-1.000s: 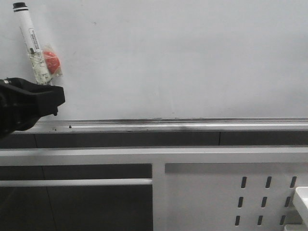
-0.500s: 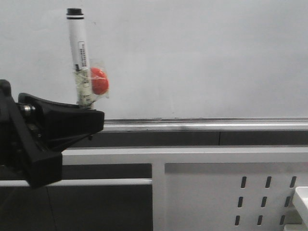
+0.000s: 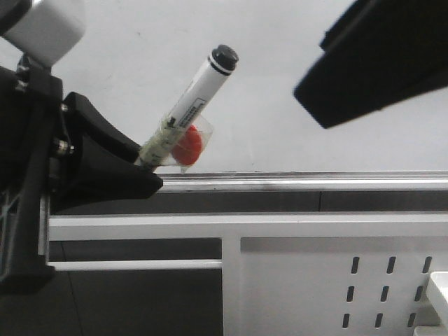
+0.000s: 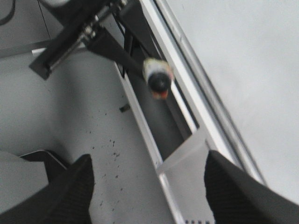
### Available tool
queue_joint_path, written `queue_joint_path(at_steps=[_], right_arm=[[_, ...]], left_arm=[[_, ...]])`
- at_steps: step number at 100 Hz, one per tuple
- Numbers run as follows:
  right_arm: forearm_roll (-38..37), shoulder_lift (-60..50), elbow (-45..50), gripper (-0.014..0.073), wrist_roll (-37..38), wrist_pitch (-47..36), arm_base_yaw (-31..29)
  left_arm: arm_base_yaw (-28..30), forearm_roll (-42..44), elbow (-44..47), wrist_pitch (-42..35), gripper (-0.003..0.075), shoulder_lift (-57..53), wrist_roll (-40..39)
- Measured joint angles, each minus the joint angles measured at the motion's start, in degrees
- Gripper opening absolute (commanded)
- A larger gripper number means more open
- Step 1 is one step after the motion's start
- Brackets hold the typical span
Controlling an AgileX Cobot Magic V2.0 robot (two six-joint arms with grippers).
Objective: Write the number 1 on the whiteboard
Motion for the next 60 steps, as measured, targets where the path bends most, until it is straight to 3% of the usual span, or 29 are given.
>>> queue_joint_path(at_steps=[23, 60], right_arm=[[-0.5, 4.7, -3.1, 0.0452, -0.2, -3.3, 1.5], [-0.6, 9.6, -4.2, 0.0452, -0.4, -6.9, 4.6]], left_arm=[[-3.0, 0.4, -0.1, 2.7, -0.002, -2.5, 0.0], [-3.3, -0.2, -0.1, 2.7, -0.002, -2.5, 0.0]])
